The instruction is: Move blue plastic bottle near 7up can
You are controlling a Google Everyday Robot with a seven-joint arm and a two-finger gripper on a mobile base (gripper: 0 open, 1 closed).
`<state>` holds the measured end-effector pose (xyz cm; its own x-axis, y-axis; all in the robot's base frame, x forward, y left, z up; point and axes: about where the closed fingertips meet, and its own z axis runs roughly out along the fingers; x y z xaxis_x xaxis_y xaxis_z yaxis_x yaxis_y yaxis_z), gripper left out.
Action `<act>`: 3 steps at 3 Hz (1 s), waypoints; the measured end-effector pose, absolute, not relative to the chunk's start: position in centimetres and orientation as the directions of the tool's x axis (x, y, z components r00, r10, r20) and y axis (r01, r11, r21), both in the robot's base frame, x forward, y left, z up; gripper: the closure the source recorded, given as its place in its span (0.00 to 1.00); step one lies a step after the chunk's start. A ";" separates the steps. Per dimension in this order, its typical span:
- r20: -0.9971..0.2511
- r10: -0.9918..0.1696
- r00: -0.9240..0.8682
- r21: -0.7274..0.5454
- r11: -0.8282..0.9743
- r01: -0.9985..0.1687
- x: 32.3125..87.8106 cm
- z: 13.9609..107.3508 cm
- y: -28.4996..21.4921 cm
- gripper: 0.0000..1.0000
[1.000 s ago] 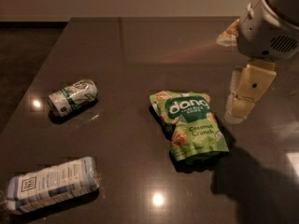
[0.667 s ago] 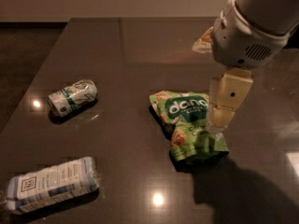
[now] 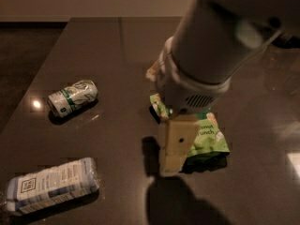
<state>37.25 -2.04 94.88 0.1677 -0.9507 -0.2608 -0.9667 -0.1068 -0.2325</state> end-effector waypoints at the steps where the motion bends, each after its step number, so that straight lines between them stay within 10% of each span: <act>1: -0.264 -0.943 0.204 -0.263 -0.133 -0.956 35.6 93.9 0.9 0.00; 3: -0.278 -0.916 0.289 -0.173 -0.248 -0.953 34.0 89.6 7.5 0.00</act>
Offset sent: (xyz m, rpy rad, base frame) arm -0.0387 0.1085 -0.0846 -0.0308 0.1055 0.1604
